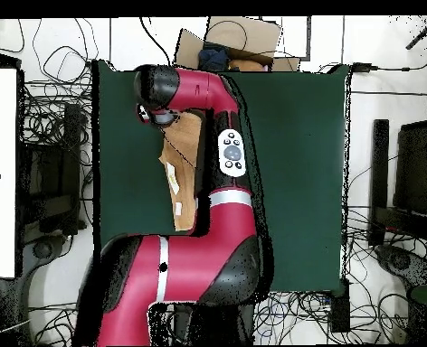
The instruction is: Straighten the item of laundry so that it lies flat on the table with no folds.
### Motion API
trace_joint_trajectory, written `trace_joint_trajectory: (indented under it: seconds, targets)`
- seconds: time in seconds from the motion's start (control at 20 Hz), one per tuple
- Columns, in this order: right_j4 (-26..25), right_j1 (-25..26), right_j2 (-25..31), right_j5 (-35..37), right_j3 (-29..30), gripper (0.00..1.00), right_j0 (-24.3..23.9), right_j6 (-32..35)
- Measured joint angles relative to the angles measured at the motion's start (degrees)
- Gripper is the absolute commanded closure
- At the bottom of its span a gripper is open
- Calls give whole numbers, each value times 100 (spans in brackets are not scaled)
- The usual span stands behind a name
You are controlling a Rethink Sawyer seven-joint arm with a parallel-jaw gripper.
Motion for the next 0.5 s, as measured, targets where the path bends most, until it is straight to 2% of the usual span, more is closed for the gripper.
trace_joint_trajectory:
  seconds: [0.5]
  targets:
    - [-82,-29,-590,0,-179,0,243,5]
